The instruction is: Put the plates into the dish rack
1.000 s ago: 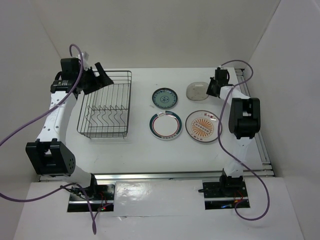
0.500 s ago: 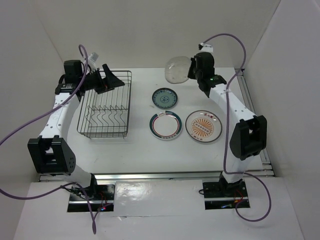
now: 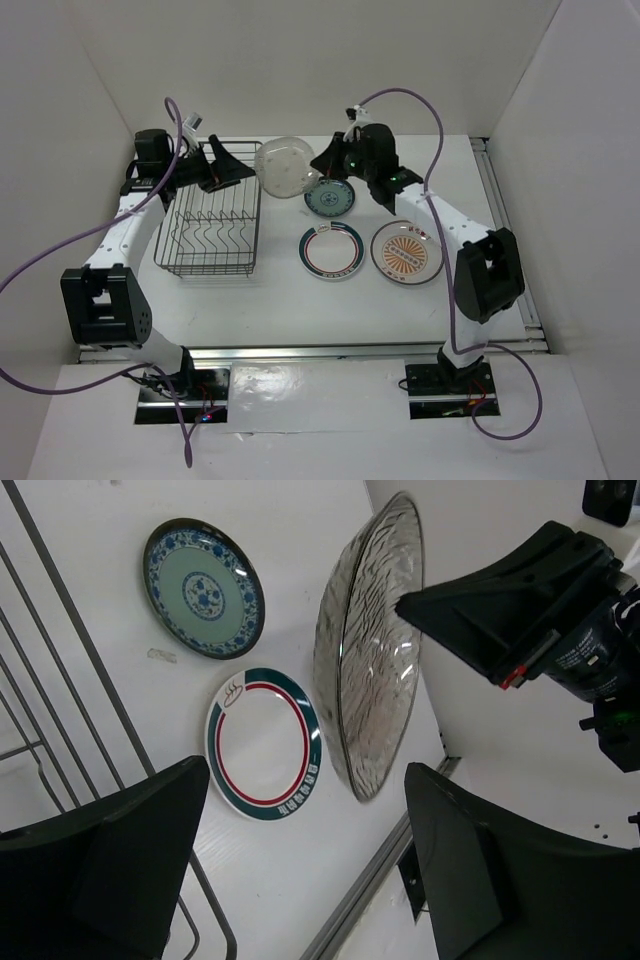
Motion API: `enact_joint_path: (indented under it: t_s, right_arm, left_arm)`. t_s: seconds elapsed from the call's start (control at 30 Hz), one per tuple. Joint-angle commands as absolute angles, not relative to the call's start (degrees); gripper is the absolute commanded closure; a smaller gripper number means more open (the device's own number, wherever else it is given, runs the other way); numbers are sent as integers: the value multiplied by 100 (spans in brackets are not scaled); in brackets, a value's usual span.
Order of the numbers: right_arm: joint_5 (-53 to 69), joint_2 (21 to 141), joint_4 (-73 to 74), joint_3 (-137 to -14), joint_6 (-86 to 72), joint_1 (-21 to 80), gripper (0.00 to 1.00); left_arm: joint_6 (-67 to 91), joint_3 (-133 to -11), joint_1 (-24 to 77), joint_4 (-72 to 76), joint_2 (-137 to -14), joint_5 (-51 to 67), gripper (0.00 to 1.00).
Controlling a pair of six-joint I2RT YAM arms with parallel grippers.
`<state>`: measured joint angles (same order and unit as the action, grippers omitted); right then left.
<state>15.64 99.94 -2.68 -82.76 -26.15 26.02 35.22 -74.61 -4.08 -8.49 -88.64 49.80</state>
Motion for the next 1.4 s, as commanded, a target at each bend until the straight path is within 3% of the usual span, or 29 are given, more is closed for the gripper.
enact_joint_path:
  t_s: [0.0,0.23,0.27,0.37,0.4,0.53,0.63,0.67,0.7,0.77,0.8,1.03,1.13,1.37]
  right_arm:
    - [2162,10203,-1133,-8349,-3058,2820,100]
    - [2153,10371,-1292,-8534,-3172,3172,100]
    - [2153,10371,-1344,-8534,-3173,3173,100]
    - [2153,10371,-1345,-8534,-3173,3234,100]
    - [2153,10371,-1345,-8482,-3173,3234,100]
    - [2153,10318,-1345,-8481,-3173,3287,100]
    - [2153,10318,-1345,-8481,-3173,3339,100]
    - [2153,10266,-1345,-8481,-3173,3340,88]
    - [2153,10266,-1345,-8481,-3173,3340,71]
    - [2101,10161,-1222,-8429,-3111,3340,19]
    - [2101,10160,-1135,-8429,-2990,3340,0]
    - [1337,9792,-186,-8490,-2462,3340,0]
    - [1064,9572,149,-8377,-2225,3340,0]
    - [686,8886,439,-7788,-2022,3156,0]
  left_arm:
    - [3543,-7445,-413,-483,-8728,5045,9]
    - [3437,-7497,-413,-624,-8728,4790,19]
    - [3437,-7497,-413,-624,-8728,4729,33]
    - [3384,-7497,-413,-677,-8728,4668,60]
    - [3384,-7549,-413,-677,-8728,4667,78]
    - [3384,-7602,-413,-791,-8788,4614,98]
    - [3384,-7603,-413,-791,-8789,4614,100]
    - [3384,-7663,-413,-861,-8789,4614,100]
    - [3262,-7664,-413,-914,-8737,4466,100]
    - [3086,-7840,-413,-1334,-8622,4150,100]
    - [2850,-8014,-413,-1536,-8465,3922,100]
    - [2040,-8613,8,-3013,-7919,-2,100]
    - [1899,-8736,316,-3312,-7840,-1129,100]
    - [1775,-8903,905,-3717,-8164,-2212,100]
